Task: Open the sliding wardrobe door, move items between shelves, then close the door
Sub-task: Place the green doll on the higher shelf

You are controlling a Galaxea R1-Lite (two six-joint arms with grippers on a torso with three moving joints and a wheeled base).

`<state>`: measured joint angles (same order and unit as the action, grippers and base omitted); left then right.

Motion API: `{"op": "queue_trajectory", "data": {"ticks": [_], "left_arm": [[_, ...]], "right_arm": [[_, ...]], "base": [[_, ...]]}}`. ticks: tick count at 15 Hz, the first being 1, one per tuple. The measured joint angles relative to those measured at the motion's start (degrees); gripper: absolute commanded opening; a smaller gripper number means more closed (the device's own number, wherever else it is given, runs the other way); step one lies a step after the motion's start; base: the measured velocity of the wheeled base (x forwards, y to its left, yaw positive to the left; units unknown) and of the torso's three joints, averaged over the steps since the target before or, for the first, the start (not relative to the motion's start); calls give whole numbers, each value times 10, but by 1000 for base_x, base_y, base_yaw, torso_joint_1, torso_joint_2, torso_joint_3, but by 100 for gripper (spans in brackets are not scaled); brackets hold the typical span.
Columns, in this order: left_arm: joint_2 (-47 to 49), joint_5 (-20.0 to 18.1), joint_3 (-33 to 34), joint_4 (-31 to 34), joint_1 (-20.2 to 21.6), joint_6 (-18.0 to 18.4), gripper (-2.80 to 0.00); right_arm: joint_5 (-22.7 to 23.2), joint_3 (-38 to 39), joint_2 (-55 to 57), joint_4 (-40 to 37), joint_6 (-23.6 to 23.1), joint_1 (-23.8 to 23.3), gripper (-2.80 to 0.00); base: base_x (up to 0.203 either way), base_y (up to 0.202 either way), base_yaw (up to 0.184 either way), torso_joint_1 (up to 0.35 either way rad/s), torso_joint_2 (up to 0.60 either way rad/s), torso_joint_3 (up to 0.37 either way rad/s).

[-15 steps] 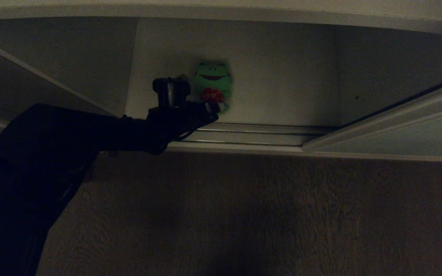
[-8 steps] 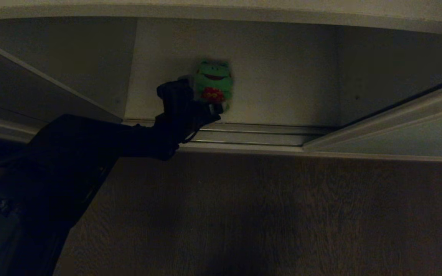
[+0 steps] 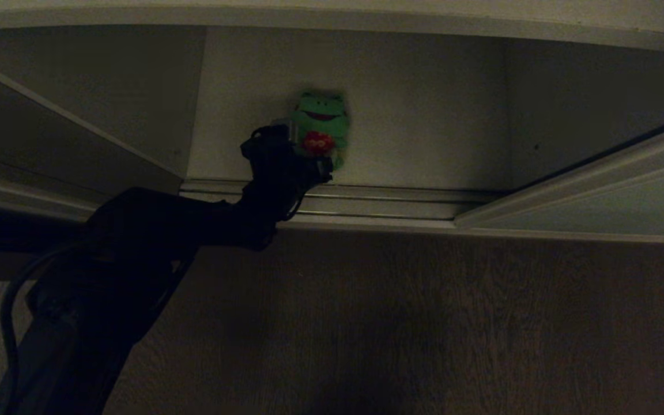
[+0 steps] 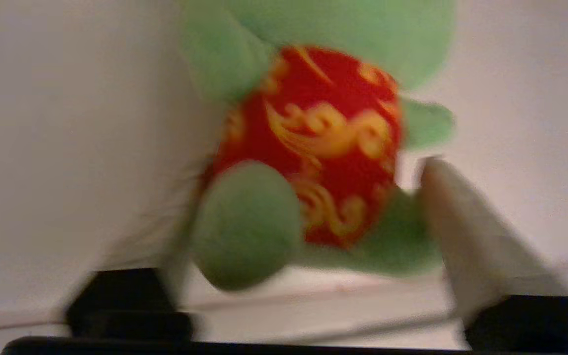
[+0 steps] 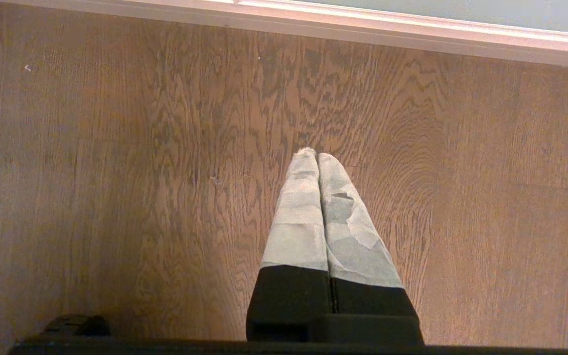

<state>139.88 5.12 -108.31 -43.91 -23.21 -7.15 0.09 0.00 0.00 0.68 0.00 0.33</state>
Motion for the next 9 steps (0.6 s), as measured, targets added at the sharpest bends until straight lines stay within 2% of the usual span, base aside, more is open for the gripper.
{"op": "queue_trajectory", "data": {"ticks": [2,9], "left_arm": [[10,20,-15,-10,-2,7,-280],[18,13,-22,-11,-6,5,-280]], "right_arm": [[0,0,0,0,0,0,-280],[0,0,0,0,0,0,-280]], "base": [[0,0,0,0,0,0],[0,0,0,0,0,0]]}}
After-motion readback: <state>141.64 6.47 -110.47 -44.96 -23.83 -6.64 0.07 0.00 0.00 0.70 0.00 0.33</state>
